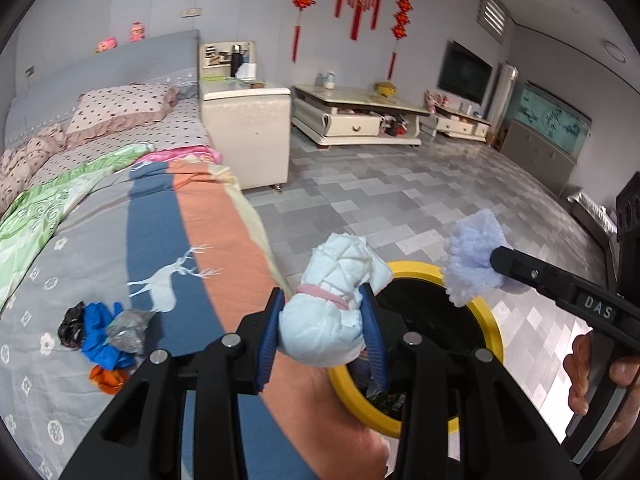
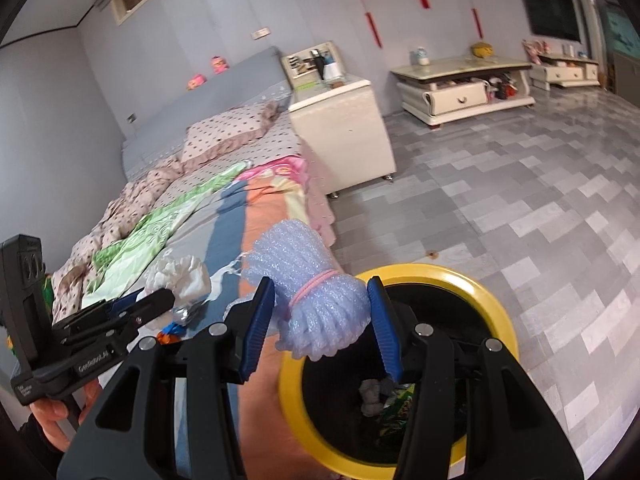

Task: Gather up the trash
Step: 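Carry the tissue bundle and mesh scrubber over the bin with both tools, then open both tools to drop the tissue bundle and scrubber into the bin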

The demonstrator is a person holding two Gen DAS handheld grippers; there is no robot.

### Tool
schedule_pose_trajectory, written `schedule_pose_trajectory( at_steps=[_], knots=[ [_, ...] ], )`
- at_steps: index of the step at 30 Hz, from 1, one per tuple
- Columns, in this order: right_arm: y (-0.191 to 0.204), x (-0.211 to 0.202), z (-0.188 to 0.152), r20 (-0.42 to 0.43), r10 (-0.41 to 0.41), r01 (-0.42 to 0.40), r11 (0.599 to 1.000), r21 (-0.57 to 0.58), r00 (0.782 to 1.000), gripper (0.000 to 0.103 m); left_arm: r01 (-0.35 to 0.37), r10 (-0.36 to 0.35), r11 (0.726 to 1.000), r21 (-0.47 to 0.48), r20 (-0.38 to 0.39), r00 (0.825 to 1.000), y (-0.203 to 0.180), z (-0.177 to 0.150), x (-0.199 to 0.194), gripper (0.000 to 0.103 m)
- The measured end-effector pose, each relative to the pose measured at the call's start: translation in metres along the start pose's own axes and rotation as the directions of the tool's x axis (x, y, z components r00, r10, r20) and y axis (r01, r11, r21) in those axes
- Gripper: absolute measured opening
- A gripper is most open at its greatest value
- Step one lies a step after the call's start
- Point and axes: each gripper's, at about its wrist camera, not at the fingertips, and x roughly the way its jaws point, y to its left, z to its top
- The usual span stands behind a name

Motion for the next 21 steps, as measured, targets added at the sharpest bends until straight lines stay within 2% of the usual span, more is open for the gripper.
schedule_pose_trajectory(
  at_steps=[10, 21],
  knots=[
    [-0.045, 0.028, -0.009, -0.048, -0.064, 0.067, 0.995, 0.069, 0.997, 0.046, 0.04, -0.037, 0.999, 0.036, -0.074, 0.997, -0.037, -0.011, 0.05, 0.036],
    [-0.084, 0.07, -0.029, -0.136, -0.143, 0.164, 0.975, 0.152, 0.98, 0.047, 0.087, -0.078, 0.995, 0.042, -0.186, 0.979, -0.06, -0.046, 0.1, 0.036]
  ],
)
